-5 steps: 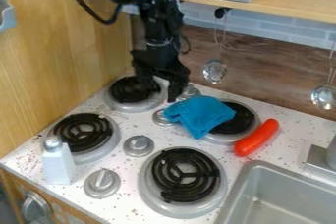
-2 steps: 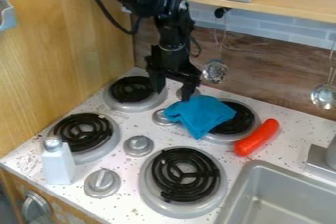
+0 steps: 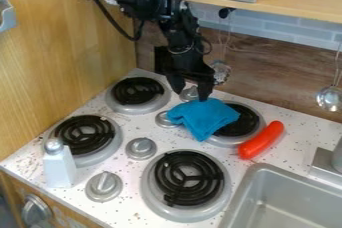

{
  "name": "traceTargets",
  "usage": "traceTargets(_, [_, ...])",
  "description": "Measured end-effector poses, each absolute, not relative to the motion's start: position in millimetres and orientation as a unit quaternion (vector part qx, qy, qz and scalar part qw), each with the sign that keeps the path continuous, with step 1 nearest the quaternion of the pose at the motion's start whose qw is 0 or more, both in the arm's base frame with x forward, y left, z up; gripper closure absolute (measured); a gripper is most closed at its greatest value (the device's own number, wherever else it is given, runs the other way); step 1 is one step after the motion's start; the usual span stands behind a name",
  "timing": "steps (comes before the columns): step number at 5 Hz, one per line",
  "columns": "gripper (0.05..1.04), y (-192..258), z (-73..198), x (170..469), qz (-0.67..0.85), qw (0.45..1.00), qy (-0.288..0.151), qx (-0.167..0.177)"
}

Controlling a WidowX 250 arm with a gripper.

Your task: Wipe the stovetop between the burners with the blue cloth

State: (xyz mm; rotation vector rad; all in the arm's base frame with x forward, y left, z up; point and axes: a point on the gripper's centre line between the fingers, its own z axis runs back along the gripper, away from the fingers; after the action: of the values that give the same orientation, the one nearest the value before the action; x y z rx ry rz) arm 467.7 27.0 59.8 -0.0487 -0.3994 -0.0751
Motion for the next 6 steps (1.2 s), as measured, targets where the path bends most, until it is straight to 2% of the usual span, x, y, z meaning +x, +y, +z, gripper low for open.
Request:
traceTargets(3, [0.082,40.4,27.6,458.9,-0.040,0.985,-0.168,0.008])
traceTargets(4, [0.121,40.3,20.0,452.5,-0.041,0.987,-0.156,0.010])
traceTargets(6, [0.685,40.5,6.3,440.3,-0.032,0.990,-0.138,0.011])
